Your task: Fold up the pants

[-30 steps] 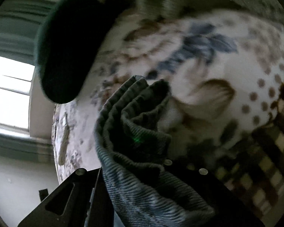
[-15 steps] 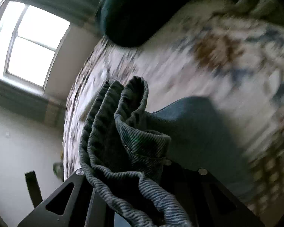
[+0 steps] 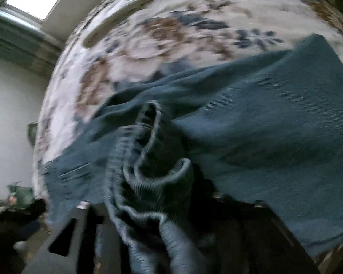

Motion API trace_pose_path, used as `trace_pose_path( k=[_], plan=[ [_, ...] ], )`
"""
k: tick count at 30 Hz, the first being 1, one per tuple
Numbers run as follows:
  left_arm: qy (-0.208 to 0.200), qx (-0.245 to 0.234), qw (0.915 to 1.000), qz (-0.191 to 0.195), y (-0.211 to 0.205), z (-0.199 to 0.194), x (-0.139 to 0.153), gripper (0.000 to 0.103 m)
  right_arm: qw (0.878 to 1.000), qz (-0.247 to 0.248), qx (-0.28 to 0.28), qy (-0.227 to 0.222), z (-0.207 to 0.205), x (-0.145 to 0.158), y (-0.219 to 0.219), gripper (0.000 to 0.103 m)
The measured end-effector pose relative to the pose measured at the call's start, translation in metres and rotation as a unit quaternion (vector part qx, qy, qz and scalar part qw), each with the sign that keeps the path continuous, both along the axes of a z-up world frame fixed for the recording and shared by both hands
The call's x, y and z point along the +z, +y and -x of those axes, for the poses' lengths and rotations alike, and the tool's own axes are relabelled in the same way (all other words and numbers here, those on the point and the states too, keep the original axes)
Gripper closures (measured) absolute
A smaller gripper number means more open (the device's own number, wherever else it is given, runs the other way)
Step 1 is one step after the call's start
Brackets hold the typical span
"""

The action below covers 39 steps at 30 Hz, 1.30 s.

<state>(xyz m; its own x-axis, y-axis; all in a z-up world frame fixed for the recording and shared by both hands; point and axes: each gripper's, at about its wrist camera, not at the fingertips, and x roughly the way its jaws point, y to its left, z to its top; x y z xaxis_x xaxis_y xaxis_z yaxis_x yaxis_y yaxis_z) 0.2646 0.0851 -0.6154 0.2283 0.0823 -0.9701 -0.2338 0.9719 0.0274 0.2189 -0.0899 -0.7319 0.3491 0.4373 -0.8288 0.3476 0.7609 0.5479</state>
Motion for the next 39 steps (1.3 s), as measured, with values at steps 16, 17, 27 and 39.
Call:
trace_pose_path(
  k=[16,17,27,39],
  plan=[
    [0.013,0.05,0.9987,0.004,0.036,0.017,-0.005,0.0,0.998,0.006,-0.01,0.064,0.017,0.04,-0.038,0.042],
    [0.013,0.044,0.9989,-0.011,0.034,0.018,-0.006,0.0,0.997,0.013,0.0,0.071,0.013,0.037,-0.027,0.042],
    [0.038,-0.016,0.9688,-0.244,0.022,0.023,-0.039,0.0,0.958,0.195,0.104,0.183,-0.032,-0.02,0.088,0.041],
    [0.032,0.023,0.978,-0.205,0.052,0.026,-0.032,0.0,0.975,0.192,0.038,0.108,-0.017,0.022,0.054,0.091]
  ],
)
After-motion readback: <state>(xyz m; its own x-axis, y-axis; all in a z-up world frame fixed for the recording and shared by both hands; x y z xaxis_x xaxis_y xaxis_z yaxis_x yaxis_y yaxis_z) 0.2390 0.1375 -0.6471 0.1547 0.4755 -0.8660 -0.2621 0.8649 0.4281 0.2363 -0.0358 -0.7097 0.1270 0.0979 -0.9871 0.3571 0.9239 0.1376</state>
